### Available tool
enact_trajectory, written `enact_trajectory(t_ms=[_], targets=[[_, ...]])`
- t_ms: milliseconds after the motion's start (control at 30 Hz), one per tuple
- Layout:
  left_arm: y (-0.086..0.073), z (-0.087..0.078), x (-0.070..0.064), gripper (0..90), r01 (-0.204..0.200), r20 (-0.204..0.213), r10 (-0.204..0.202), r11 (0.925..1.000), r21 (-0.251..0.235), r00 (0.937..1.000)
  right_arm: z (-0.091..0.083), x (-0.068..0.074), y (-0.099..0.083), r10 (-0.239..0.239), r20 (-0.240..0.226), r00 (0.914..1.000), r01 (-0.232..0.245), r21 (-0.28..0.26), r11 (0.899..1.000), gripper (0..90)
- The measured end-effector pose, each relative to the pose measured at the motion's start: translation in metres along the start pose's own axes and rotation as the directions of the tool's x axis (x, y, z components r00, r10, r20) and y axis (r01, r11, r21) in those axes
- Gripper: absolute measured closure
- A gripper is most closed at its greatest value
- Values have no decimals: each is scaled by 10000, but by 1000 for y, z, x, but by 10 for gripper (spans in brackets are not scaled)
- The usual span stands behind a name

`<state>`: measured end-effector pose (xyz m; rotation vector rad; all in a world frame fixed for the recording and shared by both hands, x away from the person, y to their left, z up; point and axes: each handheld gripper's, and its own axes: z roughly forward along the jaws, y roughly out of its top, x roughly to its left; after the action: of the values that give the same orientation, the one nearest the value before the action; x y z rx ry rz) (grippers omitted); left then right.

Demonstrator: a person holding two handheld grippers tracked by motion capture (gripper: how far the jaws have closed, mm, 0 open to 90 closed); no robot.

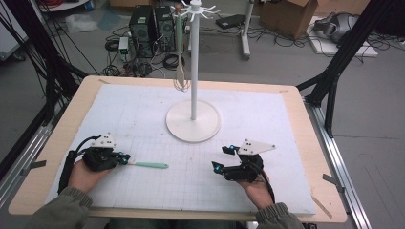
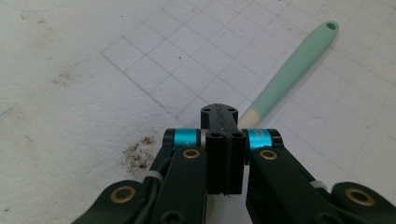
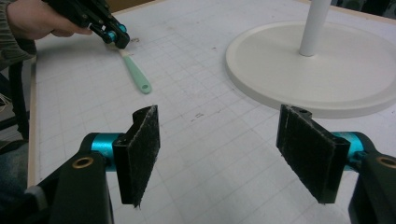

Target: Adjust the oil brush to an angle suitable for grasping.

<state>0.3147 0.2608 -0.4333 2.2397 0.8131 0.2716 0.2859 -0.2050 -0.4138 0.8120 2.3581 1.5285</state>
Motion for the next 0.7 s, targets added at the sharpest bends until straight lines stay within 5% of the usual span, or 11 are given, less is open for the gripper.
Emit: enact_trajectory(t_ms=[167,700], targets=[[0,5,5,896,154,72,-155,9999,40,9999,1,0,-1,-40,-54,10000,40,50,10000,297],[-8,-4,-4,896,-275,863,258,9995,179,9959,2,0,-2,-2,-69,10000,2,33,10000,296]])
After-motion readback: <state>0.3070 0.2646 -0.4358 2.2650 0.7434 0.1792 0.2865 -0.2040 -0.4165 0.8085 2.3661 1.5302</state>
